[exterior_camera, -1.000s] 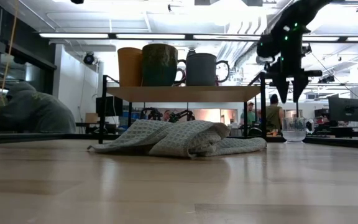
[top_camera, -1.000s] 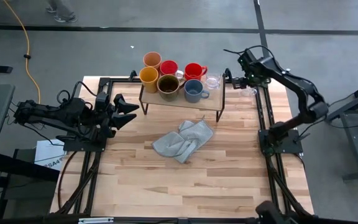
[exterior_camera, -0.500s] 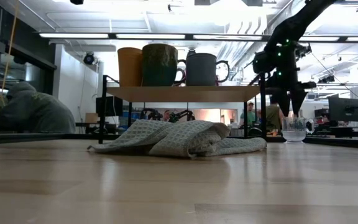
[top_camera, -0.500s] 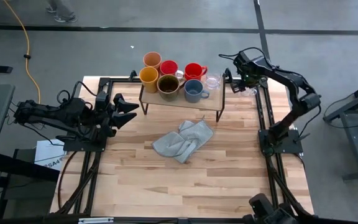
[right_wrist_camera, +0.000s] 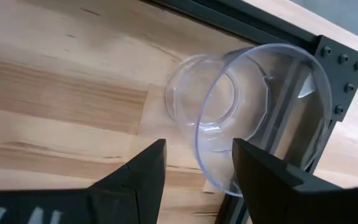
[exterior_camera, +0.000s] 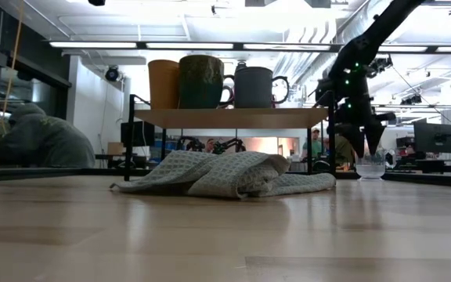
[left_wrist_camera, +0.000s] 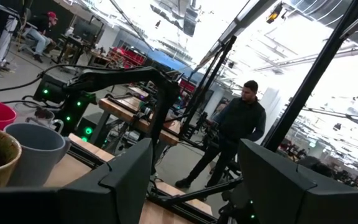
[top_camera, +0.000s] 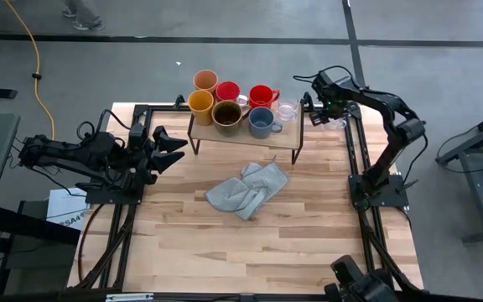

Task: Stack small to large cups/mugs on shelf
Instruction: Put the transparent mug on the shelf

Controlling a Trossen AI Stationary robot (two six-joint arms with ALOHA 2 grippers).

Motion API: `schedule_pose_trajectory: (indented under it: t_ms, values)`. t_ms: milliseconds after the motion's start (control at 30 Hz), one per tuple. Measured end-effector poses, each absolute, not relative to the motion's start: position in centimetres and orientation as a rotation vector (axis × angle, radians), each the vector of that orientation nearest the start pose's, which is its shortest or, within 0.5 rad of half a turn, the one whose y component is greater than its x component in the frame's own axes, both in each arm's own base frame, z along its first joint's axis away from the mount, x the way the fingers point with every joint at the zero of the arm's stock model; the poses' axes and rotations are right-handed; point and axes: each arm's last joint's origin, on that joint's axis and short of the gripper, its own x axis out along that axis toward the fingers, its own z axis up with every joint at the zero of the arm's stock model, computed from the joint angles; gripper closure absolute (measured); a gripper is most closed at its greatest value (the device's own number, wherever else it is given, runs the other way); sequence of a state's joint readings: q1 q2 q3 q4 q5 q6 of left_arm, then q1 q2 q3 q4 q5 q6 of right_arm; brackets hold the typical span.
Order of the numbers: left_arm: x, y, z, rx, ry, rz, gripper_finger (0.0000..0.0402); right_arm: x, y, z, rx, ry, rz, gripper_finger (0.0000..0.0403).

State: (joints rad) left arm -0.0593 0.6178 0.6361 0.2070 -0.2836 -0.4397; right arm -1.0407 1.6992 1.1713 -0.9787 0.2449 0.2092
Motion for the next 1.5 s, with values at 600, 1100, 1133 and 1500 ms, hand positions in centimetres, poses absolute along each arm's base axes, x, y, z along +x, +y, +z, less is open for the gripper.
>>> schedule_pose_trajectory:
  t_ms: [600,1100,1133,1500]
  values:
    - [14.2,0.0,34.2,-0.477,-0.274,0.197,0.0176,14.1,-26.7,19.7,0.701,1.43,-1.218,0.0392]
    - [14.2,0.0,34.2,-0.477,-0.274,0.196,0.0176,13.8,-22.7,26.6,0.602,1.18,-1.224,0.0402]
    - [14.2,0.0,34.2,-0.477,-0.274,0.196,0.0176,13.7,-22.1,27.3,0.587,1.154,-1.235,0.0402]
    - [14.2,0.0,34.2,-0.479,-0.274,0.196,0.0176,12.5,-13.1,34.6,0.516,0.747,-1.17,0.0403]
